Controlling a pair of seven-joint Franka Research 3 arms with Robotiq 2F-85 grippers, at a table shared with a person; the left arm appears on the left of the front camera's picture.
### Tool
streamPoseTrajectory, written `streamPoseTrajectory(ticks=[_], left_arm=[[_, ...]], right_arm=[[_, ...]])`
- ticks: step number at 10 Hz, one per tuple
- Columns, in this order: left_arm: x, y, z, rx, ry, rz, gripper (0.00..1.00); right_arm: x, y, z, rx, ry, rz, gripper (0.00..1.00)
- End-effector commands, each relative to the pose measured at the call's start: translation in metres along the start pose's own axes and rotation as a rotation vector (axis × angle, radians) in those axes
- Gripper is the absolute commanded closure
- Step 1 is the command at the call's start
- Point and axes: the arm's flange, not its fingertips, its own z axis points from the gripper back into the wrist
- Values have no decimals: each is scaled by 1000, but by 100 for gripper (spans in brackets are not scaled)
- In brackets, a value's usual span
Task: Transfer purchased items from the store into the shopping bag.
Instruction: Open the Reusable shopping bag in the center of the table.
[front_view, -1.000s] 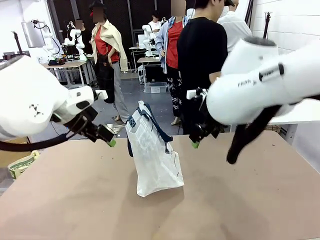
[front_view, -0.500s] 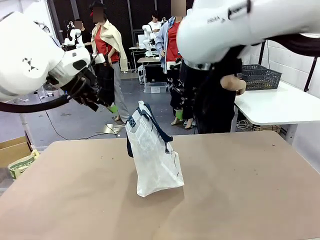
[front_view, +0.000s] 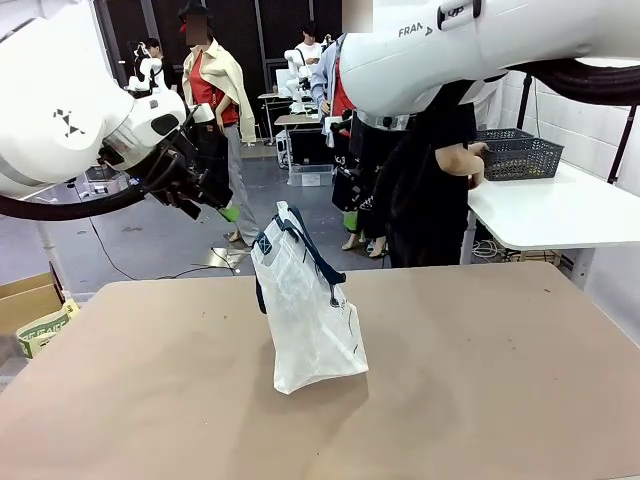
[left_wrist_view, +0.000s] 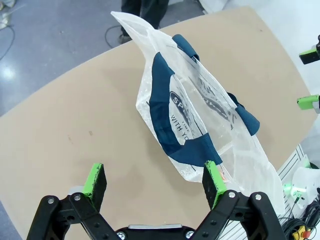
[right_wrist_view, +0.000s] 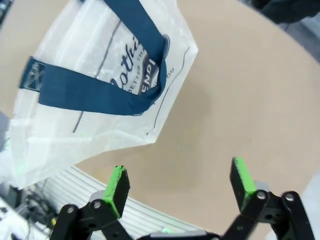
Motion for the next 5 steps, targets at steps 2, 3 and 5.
streamPoseTrajectory(ticks=[2, 3, 5], left_arm=[[2, -11, -1, -20, -20, 128, 0], [3, -13, 0, -27, -25, 182, 0], [5, -16, -11, -99, -14, 221, 0]], right_arm=[[37, 25, 4, -1, 24, -85, 0], [52, 27, 4, 21, 53, -104, 0], [83, 38, -4, 35, 95, -139, 0]])
